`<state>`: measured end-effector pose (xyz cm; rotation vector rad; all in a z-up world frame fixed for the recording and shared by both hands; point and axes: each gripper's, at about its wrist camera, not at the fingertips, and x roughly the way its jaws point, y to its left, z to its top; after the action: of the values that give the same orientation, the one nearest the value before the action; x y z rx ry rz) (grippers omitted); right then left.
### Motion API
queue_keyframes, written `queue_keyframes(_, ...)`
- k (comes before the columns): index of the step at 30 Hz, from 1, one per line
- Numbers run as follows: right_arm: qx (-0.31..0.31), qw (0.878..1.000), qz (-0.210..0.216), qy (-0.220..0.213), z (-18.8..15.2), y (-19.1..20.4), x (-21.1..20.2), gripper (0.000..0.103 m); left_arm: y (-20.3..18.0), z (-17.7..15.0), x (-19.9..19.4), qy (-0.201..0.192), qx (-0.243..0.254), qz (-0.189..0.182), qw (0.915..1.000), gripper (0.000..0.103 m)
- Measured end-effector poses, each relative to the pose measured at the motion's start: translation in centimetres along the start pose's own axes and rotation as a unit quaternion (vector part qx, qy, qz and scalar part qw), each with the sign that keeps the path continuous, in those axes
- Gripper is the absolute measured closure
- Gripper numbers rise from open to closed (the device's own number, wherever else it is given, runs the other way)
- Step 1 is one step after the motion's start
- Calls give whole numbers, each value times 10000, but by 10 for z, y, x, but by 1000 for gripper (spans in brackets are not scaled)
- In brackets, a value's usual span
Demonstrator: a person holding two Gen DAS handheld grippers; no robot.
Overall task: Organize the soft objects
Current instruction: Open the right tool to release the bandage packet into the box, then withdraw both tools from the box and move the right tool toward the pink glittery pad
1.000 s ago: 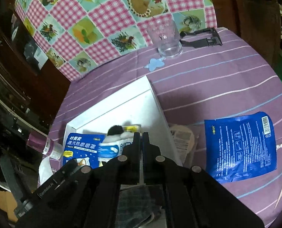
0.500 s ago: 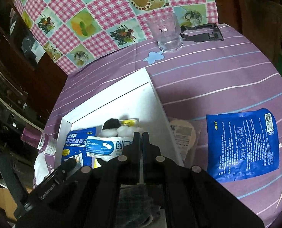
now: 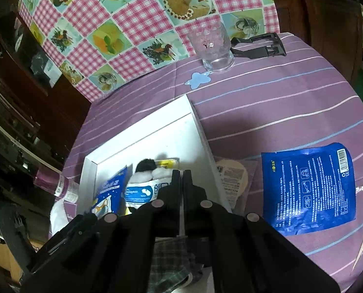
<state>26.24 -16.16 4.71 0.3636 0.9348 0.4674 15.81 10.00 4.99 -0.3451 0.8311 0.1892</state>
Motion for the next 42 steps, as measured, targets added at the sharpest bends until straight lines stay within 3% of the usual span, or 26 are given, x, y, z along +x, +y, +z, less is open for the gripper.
queue_keyframes(4, 14, 9998, 160, -148, 1, 3, -5, 100, 1, 3, -13, -260, -16, 64, 9996, 27)
queue_keyframes(11, 192, 9987, 415, -203, -2, 6, 0, 100, -13, 3, -16, -381, 368, 260, 9983, 27)
queue_keyframes(17, 720, 9881, 1354, -133, -6, -2, 5, 98, -19, 1, -18, -419, 467, 206, 9978, 27)
queue_keyframes(20, 646, 9808, 1839, -13, -8, 7, 7, 98, -20, 1, -19, -440, 486, 193, 9977, 27)
queue_keyframes(22, 447, 9838, 1735, -33, -10, 17, 5, 94, -18, 1, -19, -440, 452, 210, 9978, 27)
queue_keyframes(24, 174, 9884, 1507, -93, -11, 27, 0, 76, -16, 1, -19, -439, 415, 216, 9979, 27)
queue_keyframes(26, -71, 9897, 1407, -259, -12, 33, -8, 41, -15, 1, -21, -469, 373, 253, 9979, 27)
queue_keyframes(27, -96, 9892, 1415, -372, -11, 33, -11, 38, -15, 2, -22, -498, 364, 279, 9977, 27)
queue_keyframes(34, -345, 9918, 911, -822, -5, 33, -35, 36, -15, 4, -31, -756, 295, 208, 9965, 24)
queue_keyframes(42, -618, 9939, 446, -802, -6, 35, -44, 36, -22, 6, -46, -985, 313, 152, 9945, 24)
